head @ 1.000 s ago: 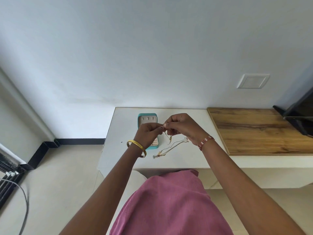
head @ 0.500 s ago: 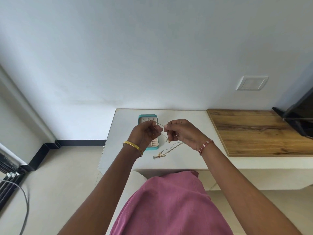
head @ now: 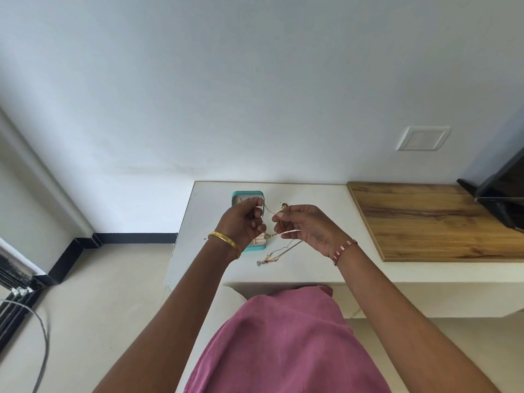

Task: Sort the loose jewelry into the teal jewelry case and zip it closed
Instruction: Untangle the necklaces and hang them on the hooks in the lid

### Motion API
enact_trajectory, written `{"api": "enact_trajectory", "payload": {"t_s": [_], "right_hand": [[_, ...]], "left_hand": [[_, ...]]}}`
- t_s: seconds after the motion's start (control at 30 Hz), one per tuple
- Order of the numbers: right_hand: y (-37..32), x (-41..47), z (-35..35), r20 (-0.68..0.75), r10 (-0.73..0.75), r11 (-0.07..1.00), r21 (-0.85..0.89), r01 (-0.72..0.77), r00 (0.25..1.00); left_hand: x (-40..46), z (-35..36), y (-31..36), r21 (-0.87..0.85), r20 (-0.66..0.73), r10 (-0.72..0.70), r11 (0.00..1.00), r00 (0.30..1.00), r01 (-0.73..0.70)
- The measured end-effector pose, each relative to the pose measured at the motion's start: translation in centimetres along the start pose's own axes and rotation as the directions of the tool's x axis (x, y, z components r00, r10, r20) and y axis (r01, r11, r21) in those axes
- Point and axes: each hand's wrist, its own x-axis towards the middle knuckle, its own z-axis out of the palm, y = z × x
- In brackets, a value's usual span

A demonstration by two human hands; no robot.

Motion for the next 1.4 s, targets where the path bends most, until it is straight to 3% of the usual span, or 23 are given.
{"api": "enact_trajectory", "payload": {"t_s": [0.27,0.6,0.77,1.0,1.4], "right_hand": [[0.0,0.6,0.4,0.018,-0.038,0.983,-0.179,0.041,0.999],[0.1,1.4,0.2,-0.007,-0.061,0.996,0.062,0.061,0.998],[0.6,1.6,0.4,-0.016,-0.058,0.996,0.067,0.059,0.998],[1.5,2.8,0.3,-0.118,-0.091,0.993,-0.084,0.082,0.989],[4.0,8.8,0.7,-0.315,-0.104,0.992,-0.101,0.076,0.943]], "left_hand": [[0.3,-0.1,-0.6,0.209,0.063,-0.038,0.978,0.997,0.024],[0.7,-1.4,-1.7,0.281,0.034,-0.059,0.958,0.998,0.047],[0.9,-1.9,-2.2,0.292,0.037,-0.055,0.955,0.998,0.042],[2.3,-3.1,-2.8,0.387,-0.061,0.027,0.922,0.998,-0.002],[8.6,-5.1,-3.9,0.604,-0.203,0.231,0.794,0.952,-0.064]]}}
